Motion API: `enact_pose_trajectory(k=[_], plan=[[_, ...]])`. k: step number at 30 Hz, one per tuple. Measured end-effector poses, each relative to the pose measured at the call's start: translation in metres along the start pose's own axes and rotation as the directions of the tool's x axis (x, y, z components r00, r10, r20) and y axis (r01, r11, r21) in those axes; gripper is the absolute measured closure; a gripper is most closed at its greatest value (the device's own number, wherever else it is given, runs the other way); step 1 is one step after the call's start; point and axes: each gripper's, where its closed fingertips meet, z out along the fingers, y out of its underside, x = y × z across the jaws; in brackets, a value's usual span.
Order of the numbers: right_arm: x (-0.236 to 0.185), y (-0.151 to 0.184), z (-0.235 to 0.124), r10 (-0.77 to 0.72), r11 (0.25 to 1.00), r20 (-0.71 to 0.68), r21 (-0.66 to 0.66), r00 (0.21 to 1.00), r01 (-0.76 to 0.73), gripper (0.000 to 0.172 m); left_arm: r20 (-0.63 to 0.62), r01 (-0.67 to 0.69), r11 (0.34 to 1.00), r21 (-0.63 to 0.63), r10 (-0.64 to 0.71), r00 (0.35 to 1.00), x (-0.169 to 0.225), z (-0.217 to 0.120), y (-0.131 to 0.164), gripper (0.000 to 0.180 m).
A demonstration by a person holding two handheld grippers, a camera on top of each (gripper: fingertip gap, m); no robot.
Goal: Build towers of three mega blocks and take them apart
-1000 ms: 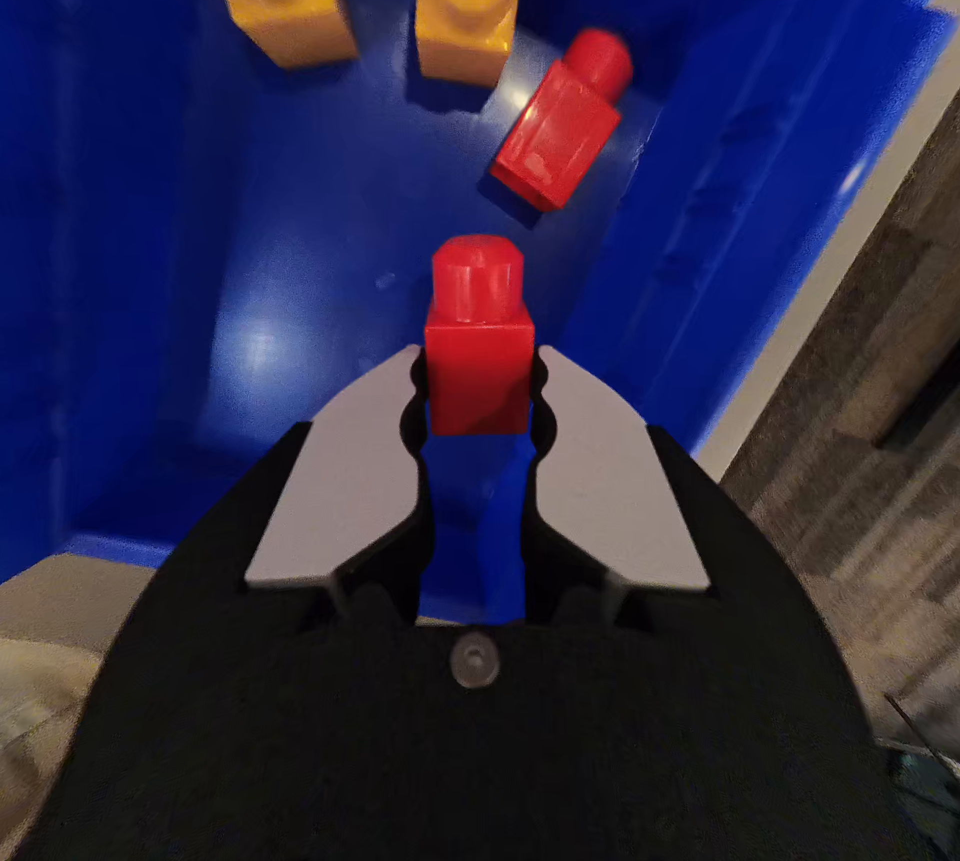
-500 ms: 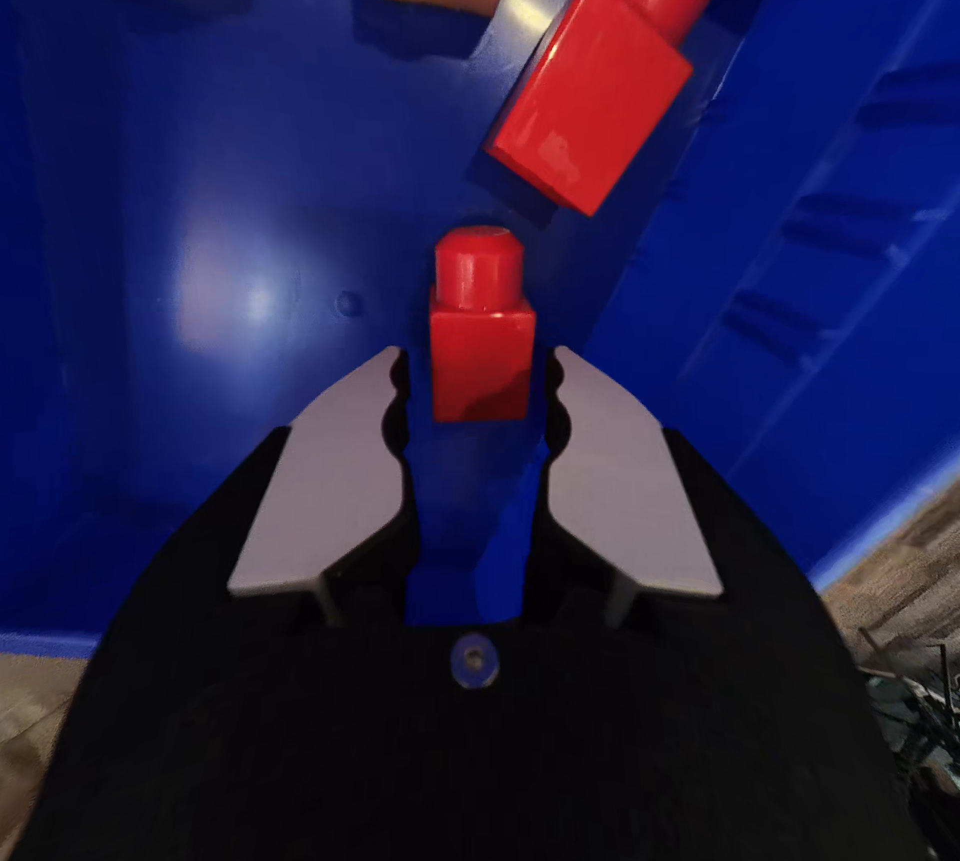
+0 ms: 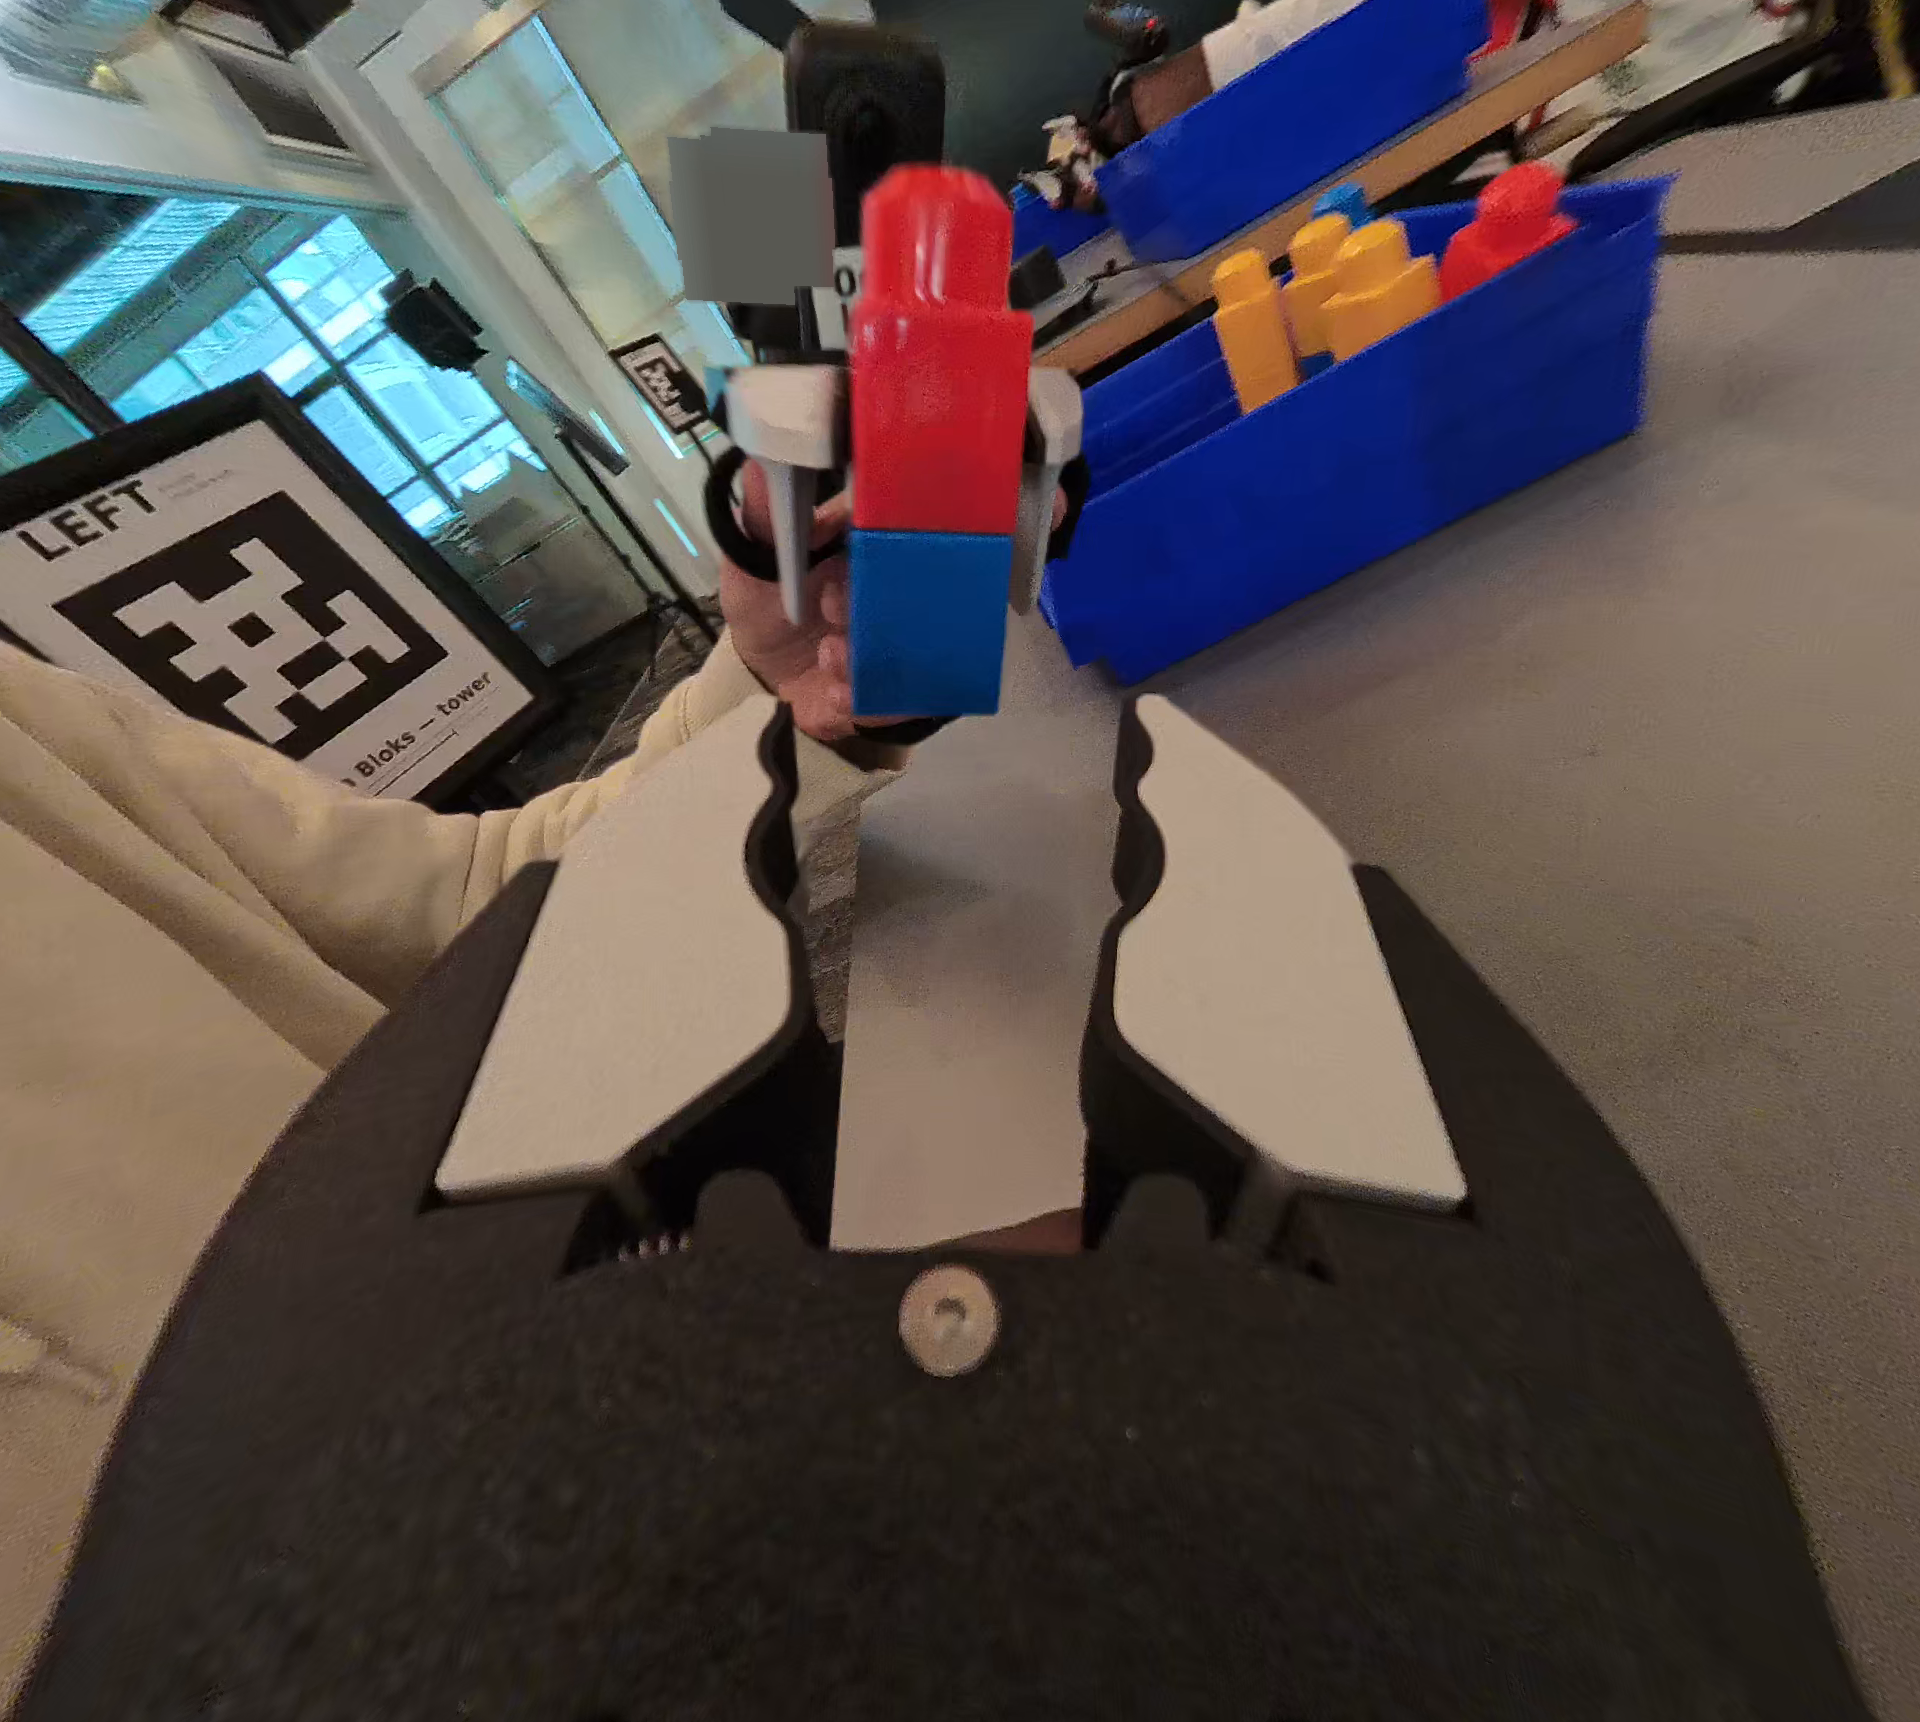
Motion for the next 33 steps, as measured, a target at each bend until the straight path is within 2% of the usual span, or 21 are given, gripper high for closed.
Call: enact_pose_trajectory(k=[3, 4, 6, 9, 14, 15, 16, 17, 19, 21, 23, 25, 27, 28, 29, 30, 31, 32, 33], plan=[[-0.008, 0.003, 0.022, 0.051, 0.998, 0.125, 0.015, 0.991, -0.053, 0.110, -0.019, -0.003, 1.000, -0.015, 0.002, 1.000, 0.007, 0.011, 0.004, 0.144], [-0.011, 0.001, 0.025, 0.080, 0.996, 0.171, 0.025, 0.982, -0.086, 0.113, -0.017, -0.004, 1.000, -0.023, 0.003, 1.000, 0.008, 0.013, 0.006, 0.144], [-0.011, 0.004, 0.029, 0.085, 0.996, 0.178, 0.010, 0.980, -0.089, 0.120, 0.000, -0.002, 0.999, -0.033, 0.002, 1.000, 0.007, 0.015, 0.009, 0.144], [-0.007, 0.012, 0.030, 0.055, 0.998, 0.130, -0.022, 0.990, -0.053, 0.135, 0.026, 0.005, 0.999, -0.040, -0.004, 1.000, 0.001, 0.019, 0.014, 0.144], [-0.004, 0.019, 0.020, 0.060, 0.998, 0.100, -0.033, 0.993, -0.057, 0.135, 0.028, 0.001, 0.996, -0.090, 0.001, 1.000, 0.000, 0.028, 0.018, 0.145], [-0.001, 0.031, 0.018, 0.048, 0.994, 0.071, -0.100, 0.996, -0.041, 0.135, 0.043, -0.023, 0.998, -0.065, 0.026, 0.999, 0.000, 0.028, 0.011, 0.144], [0.004, 0.046, 0.017, 0.032, 0.987, 0.035, -0.160, 0.999, -0.026, 0.135, 0.019, -0.019, 0.999, 0.029, 0.019, 1.000, 0.006, 0.022, -0.008, 0.144], [0.004, 0.054, 0.014, 0.055, 0.985, 0.039, -0.165, 0.998, -0.047, 0.135, -0.033, 0.012, 0.994, 0.105, -0.009, 0.999, 0.014, 0.012, -0.029, 0.145], [0.004, 0.054, -0.001, 0.093, 0.988, 0.023, -0.126, 0.995, -0.090, 0.135, -0.019, 0.003, 0.988, 0.154, 0.000, 1.000, 0.015, -0.007, -0.055, 0.145], [0.011, 0.052, -0.023, 0.056, 0.990, -0.072, -0.128, 0.996, -0.065, 0.135, 0.069, -0.066, 0.995, 0.069, 0.061, 0.996, 0.009, -0.014, -0.054, 0.144], [0.022, 0.048, -0.052, 0.052, 0.988, -0.216, -0.130, 0.975, -0.081, 0.135, 0.182, -0.080, 0.995, -0.063, 0.091, 0.979, -0.003, -0.016, -0.035, 0.144], [0.027, 0.028, -0.092, 0.031, 0.993, -0.355, -0.093, 0.934, -0.068, 0.135, 0.382, -0.068, 0.974, -0.217, 0.149, 0.912, -0.032, -0.022, -0.004, 0.144], [0.033, -0.008, -0.149, -0.014, 0.999, -0.539, -0.050, 0.842, -0.015, 0.135, 0.600, -0.050, 0.902, -0.430, 0.327, 0.730, -0.070, -0.044, 0.031, 0.144], [0.040, -0.026, -0.181, -0.038, 0.998, -0.642, -0.056, 0.766, 0.002, 0.135, 0.644, -0.051, 0.864, -0.501, 0.412, 0.645, -0.081, -0.052, 0.041, 0.144], [0.049, -0.041, -0.211, -0.074, 0.995, -0.723, -0.094, 0.687, 0.008, 0.135, 0.656, -0.054, 0.844, -0.533, 0.453, 0.604, -0.085, -0.054, 0.049, 0.144], [0.063, -0.049, -0.240, -0.122, 0.986, -0.797, -0.165, 0.592, -0.020, 0.135, 0.651, -0.055, 0.841, -0.538, 0.456, 0.607, -0.085, -0.049, 0.056, 0.144], [0.081, -0.053, -0.267, -0.172, 0.967, -0.851, -0.242, 0.496, -0.081, 0.135, 0.628, -0.049, 0.842, -0.538, 0.439, 0.642, -0.083, -0.040, 0.064, 0.144], [0.101, -0.055, -0.285, -0.210, 0.942, -0.873, -0.302, 0.440, -0.148, 0.135, 0.597, -0.039, 0.839, -0.543, 0.418, 0.684, -0.079, -0.031, 0.072, 0.144], [0.121, -0.050, -0.296, -0.225, 0.905, -0.876, -0.350, 0.426, -0.242, 0.135, 0.580, -0.033, 0.837, -0.546, 0.406, 0.706, -0.077, -0.025, 0.077, 0.144]])
